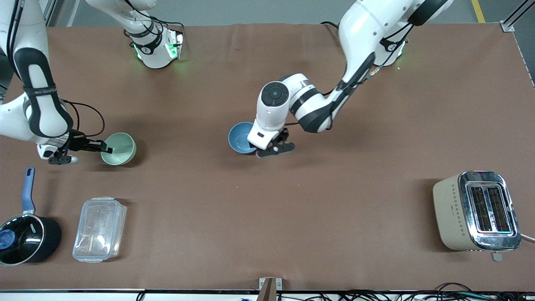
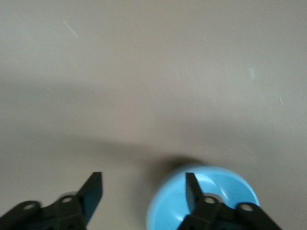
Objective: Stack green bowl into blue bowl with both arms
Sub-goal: 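Slide the blue bowl with the left gripper while the right gripper grasps, then release the blue bowl while the right gripper carries the green bowl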
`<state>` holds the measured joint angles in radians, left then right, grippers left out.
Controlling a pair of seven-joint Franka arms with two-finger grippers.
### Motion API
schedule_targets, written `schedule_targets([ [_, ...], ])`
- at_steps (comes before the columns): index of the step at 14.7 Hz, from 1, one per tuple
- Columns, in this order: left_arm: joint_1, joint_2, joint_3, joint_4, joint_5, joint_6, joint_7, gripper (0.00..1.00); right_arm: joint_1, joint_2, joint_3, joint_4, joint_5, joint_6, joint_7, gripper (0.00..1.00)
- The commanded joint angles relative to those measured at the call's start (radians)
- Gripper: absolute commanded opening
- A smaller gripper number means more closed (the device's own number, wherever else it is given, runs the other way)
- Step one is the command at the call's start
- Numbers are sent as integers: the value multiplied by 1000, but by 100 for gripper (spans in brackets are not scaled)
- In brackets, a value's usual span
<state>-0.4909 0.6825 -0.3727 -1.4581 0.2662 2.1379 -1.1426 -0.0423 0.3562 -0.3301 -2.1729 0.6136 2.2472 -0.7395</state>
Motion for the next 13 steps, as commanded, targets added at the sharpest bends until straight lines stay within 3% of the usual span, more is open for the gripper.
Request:
schedule_targets([
  [1,90,-113,1,62,27,-238,166,100,36,-146,-4,-33,-17,-41,124,0],
  [2,132,-165,3,61,28,-272,219,100,47,-173,3,-33,-59,-57,194,0],
  [5,276,-288,-3,59,25,-344,439,100,53,-258,141,-33,-187,-99,461,0],
  [11,460,-480,-8,51,-53,-533,823,100,55,-287,468,-1,-193,-91,906,0],
  [13,454,-564,59,-5,-126,-532,927,100,58,-283,590,-2,-193,-28,1067,0],
])
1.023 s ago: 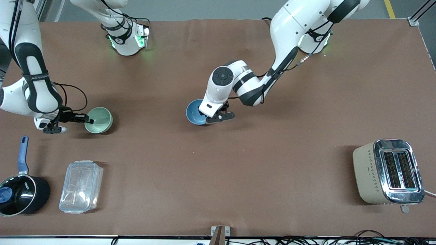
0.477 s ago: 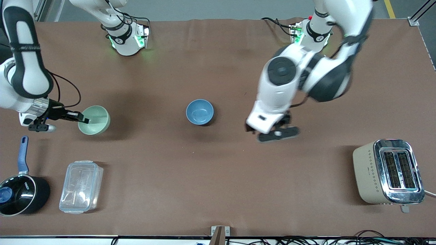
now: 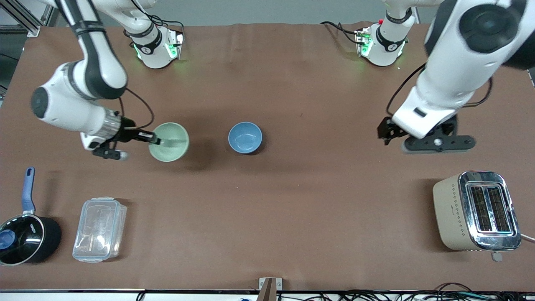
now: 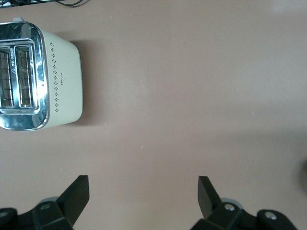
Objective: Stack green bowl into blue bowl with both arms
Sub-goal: 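Release the blue bowl while the right gripper carries the green bowl, then lower the green bowl into the blue bowl with the right gripper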
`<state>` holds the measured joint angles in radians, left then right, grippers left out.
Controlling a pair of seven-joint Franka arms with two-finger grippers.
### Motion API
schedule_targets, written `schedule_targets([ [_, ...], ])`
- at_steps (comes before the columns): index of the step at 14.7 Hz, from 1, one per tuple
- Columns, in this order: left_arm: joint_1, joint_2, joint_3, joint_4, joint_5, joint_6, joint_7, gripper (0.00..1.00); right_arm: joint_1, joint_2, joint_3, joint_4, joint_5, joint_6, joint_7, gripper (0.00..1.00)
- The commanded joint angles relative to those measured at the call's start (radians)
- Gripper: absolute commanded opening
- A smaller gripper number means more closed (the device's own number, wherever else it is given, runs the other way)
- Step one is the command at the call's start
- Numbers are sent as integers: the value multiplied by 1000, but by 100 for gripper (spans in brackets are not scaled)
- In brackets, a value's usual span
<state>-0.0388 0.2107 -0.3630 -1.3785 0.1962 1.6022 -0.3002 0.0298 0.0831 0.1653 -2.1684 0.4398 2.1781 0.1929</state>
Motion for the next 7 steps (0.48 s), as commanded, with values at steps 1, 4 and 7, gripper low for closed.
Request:
schedule_targets([
  [1,-31,-118,109,-100,-75,1,110,100,-11,-6,173,-7,-19,96,239,0],
  [4,-75,-200,252,-164,-158,-8,252,100,16,82,285,-22,-21,277,319,0],
  [7,-73,-247,269,-206,-169,-11,250,100,51,170,315,-37,-21,432,341,0],
])
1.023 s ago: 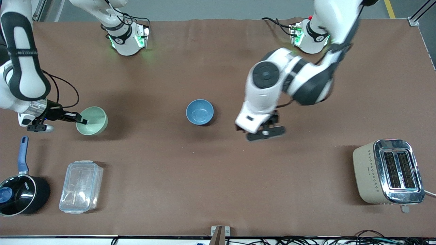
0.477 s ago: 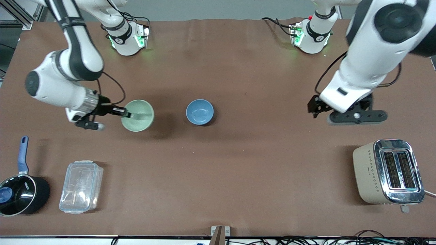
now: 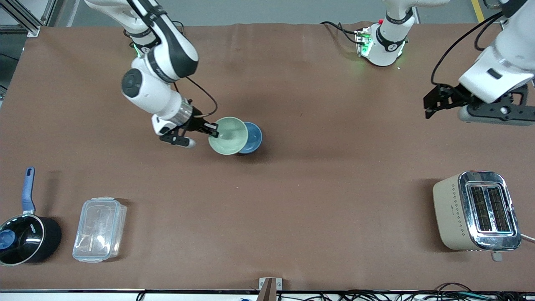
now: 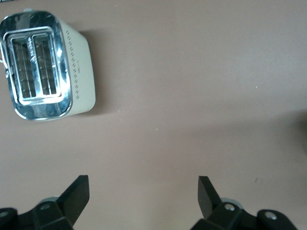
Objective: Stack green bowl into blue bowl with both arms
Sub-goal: 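Lower the green bowl into the blue bowl with the right gripper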
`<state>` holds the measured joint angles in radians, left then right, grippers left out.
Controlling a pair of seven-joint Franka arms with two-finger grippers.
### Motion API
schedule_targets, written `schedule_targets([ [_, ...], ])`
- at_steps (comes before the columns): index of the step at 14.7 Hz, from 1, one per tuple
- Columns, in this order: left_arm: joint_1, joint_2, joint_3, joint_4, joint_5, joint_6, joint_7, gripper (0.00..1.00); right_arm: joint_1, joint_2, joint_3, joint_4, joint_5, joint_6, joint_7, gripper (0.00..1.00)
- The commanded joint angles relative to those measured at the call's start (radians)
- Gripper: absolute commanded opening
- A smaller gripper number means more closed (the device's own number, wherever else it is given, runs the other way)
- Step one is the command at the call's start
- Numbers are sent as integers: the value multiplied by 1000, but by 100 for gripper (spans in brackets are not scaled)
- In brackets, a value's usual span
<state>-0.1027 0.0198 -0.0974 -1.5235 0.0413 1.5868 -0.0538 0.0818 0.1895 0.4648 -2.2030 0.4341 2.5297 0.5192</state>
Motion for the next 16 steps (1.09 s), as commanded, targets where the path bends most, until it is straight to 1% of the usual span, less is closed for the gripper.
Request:
schedule_targets([
  [1,-9,-63,4,-61,-14,1,3,100,10,86,20,-15,-15,128,15,0],
  [3,-3,-64,5,-60,-15,1,3,100,29,120,20,-38,-15,203,13,1],
  [5,-3,-63,5,-60,-15,1,5,100,35,148,20,-40,-15,233,12,1],
  [7,-3,-61,7,-58,-15,1,3,100,35,146,20,-58,-23,234,9,2],
  [9,-2,-61,10,-52,-14,1,11,100,39,137,23,-76,-60,235,8,2],
  [13,-2,-61,13,-52,-15,-24,5,100,58,111,26,-110,-71,233,7,2],
  [14,-2,-61,13,-52,-15,-24,5,100,56,108,35,-115,-71,233,8,3],
  [15,-2,-61,13,-52,-15,-25,5,100,49,107,63,-115,-71,235,7,4],
  [16,-2,-61,15,-52,-15,-28,5,100,47,107,64,-118,-71,235,7,5],
])
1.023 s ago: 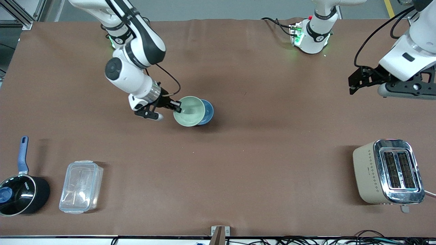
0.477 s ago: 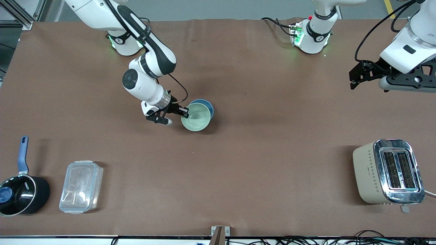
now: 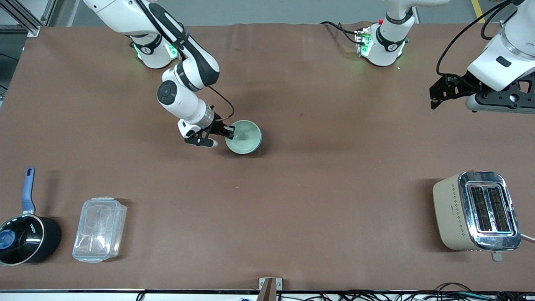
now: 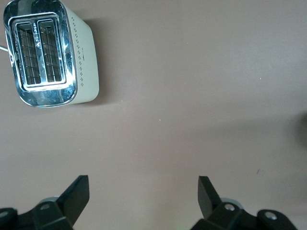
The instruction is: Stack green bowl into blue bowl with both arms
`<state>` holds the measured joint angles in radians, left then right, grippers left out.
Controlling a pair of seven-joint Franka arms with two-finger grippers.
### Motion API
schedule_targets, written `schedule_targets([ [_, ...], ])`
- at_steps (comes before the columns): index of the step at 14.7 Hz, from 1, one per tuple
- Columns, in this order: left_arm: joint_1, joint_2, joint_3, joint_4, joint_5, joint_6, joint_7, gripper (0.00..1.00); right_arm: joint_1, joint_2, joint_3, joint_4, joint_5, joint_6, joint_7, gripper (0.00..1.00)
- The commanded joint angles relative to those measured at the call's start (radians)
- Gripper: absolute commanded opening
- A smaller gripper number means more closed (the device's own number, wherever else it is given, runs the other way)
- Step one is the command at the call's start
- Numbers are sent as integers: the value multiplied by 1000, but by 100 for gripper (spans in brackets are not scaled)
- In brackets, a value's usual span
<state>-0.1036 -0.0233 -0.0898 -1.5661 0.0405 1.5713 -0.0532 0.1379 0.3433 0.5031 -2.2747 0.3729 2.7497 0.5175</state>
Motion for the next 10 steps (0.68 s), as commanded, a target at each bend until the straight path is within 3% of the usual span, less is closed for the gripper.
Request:
schedule_targets([
  [1,-1,-18,7,-9,-14,-13,4,100,-9,-47,26,-55,-9,16,10,5],
  [8,-1,-24,9,-9,-16,-22,1,100,-26,-46,26,-59,-11,18,-60,7],
  [9,-1,-29,9,-11,-14,-22,1,100,-26,-47,26,-59,-11,18,-60,11],
  [10,-1,-30,9,-11,-14,-24,3,100,-27,-46,26,-59,-9,18,-59,24],
])
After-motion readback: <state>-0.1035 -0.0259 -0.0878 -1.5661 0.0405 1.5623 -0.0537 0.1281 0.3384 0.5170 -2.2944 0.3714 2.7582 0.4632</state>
